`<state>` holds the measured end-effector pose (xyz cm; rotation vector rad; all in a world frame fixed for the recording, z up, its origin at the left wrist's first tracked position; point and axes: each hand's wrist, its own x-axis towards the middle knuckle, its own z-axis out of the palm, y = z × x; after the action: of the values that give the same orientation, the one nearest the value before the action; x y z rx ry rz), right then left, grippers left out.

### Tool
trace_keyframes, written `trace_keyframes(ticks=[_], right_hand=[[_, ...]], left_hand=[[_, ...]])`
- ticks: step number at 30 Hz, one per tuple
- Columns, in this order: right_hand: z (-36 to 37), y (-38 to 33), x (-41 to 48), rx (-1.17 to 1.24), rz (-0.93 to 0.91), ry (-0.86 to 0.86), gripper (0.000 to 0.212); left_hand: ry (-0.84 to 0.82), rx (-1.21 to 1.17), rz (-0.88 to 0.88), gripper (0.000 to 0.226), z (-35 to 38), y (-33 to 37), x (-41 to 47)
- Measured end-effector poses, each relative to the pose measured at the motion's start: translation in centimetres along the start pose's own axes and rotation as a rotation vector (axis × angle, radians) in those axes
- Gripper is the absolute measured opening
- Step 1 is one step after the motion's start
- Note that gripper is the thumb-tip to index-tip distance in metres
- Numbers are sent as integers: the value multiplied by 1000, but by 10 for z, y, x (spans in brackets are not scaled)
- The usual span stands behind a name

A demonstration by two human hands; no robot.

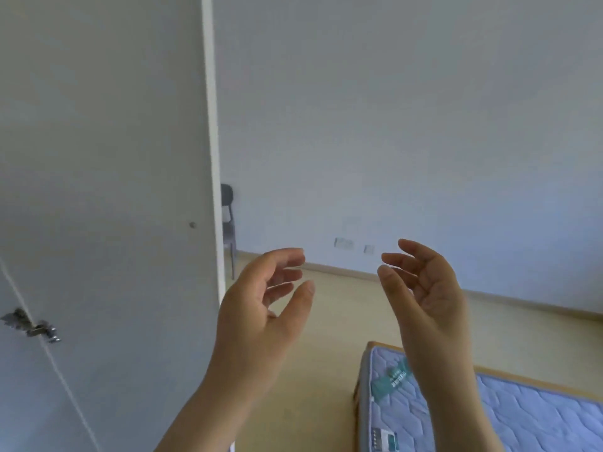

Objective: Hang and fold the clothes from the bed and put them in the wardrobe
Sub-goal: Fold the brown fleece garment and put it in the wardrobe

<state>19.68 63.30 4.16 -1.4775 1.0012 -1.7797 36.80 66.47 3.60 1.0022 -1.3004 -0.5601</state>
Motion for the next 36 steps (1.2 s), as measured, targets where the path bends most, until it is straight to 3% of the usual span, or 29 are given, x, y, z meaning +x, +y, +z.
trace_keyframes(ticks=[10, 19, 36], right_hand=[[-72, 39, 43, -181, 43, 275, 28], [-77, 91, 80, -327, 128, 367, 25], [-128, 218, 247, -318, 208, 411, 21]], left_hand=[[-286, -149, -17, 29, 98, -55, 59], [-458, -152, -70, 23, 143, -122, 114], [-528, -44, -107, 19, 287, -227, 254]])
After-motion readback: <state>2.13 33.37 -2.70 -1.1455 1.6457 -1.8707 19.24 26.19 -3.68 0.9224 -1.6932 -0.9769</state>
